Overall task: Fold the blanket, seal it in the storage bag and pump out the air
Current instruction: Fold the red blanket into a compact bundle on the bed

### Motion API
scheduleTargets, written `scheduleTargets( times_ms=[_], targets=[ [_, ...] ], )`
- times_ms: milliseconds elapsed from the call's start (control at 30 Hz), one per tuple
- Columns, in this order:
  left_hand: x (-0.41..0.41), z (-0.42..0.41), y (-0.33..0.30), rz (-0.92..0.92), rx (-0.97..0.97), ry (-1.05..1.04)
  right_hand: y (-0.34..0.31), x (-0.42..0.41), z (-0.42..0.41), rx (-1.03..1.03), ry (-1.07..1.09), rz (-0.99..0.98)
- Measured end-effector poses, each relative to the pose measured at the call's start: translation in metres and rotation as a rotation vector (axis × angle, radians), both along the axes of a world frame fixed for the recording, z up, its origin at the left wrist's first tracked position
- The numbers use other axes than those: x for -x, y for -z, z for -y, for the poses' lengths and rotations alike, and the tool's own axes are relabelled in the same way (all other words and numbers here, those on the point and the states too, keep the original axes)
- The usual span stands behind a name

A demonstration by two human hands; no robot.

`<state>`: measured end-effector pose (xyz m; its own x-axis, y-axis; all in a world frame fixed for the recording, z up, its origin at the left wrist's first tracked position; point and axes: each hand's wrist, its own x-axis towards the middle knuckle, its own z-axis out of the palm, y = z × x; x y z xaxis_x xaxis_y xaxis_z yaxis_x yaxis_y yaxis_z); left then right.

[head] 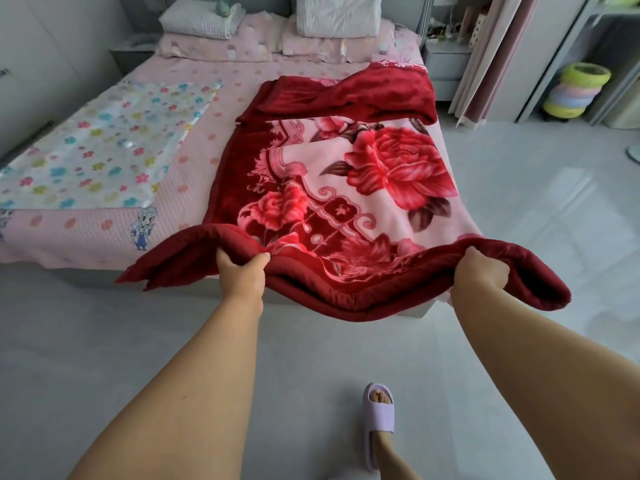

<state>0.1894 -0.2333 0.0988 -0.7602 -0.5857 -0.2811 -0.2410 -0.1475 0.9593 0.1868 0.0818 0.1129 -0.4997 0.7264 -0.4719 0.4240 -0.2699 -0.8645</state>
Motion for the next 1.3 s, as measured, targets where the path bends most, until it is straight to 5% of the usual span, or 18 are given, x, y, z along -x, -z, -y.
scheduleTargets(
  times_ms=[400,900,1300],
  targets=[
    [0.129,-0.008,-0.024,0.014,-0.124,0.022,-0.003,0.157,-0.018,0.495,0.085,-0.045],
    [0.344,-0.030,-0.064,-0.049,-0.089,-0.004,-0.009,0.373,-0.069,0.425,-0.037,-0.168],
    [0.499,-0.013,-0.010,0.083,-0.003,0.185,0.034,0.485,-0.052,0.362,0.055,-0.063]
  ],
)
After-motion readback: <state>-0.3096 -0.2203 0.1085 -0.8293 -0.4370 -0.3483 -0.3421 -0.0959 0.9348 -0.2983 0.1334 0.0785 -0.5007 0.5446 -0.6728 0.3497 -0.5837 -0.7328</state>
